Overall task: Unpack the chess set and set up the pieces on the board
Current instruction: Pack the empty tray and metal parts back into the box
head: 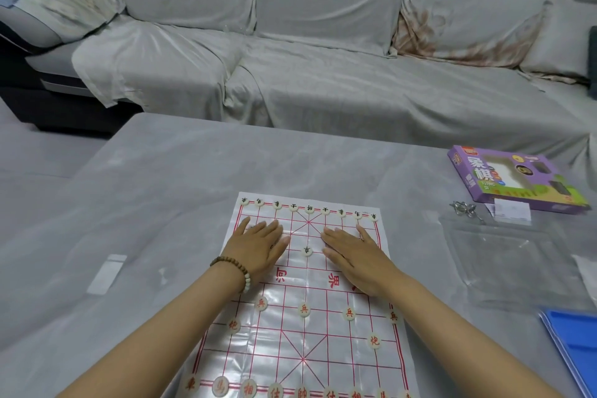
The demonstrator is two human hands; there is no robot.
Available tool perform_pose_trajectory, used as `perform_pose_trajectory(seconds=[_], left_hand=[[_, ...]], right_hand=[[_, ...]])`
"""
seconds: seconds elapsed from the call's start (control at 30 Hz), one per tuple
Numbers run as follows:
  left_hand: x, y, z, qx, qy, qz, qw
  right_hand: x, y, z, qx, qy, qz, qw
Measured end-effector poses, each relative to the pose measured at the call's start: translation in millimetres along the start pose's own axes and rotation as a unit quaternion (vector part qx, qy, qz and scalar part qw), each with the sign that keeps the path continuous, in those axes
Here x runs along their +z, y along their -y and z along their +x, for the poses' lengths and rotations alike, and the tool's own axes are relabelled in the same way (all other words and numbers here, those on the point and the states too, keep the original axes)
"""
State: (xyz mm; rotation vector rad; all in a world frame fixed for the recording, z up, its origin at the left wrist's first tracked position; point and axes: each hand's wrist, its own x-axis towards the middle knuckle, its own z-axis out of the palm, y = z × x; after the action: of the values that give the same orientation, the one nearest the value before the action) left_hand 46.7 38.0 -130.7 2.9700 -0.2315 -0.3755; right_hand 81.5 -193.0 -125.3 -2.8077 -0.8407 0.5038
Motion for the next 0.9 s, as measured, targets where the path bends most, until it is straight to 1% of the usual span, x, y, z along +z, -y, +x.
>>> perform_pose_trajectory(seconds=[0.13, 0.47, 0.9], left_hand=[[-4, -3, 1, -0.011, 0.028, 0.031, 0.999], [-15, 26, 12, -0.019, 0.021, 0.075, 0.997], [-31, 74, 34, -0.025, -0.010, 0.026, 0.999]], right_hand=[[2, 0, 1, 0.002, 0.018, -0.013, 1.000], [2, 16, 33, -0.011, 0.011, -0.022, 1.000], [-5, 34, 89, -0.020, -0.011, -0.018, 1.000]])
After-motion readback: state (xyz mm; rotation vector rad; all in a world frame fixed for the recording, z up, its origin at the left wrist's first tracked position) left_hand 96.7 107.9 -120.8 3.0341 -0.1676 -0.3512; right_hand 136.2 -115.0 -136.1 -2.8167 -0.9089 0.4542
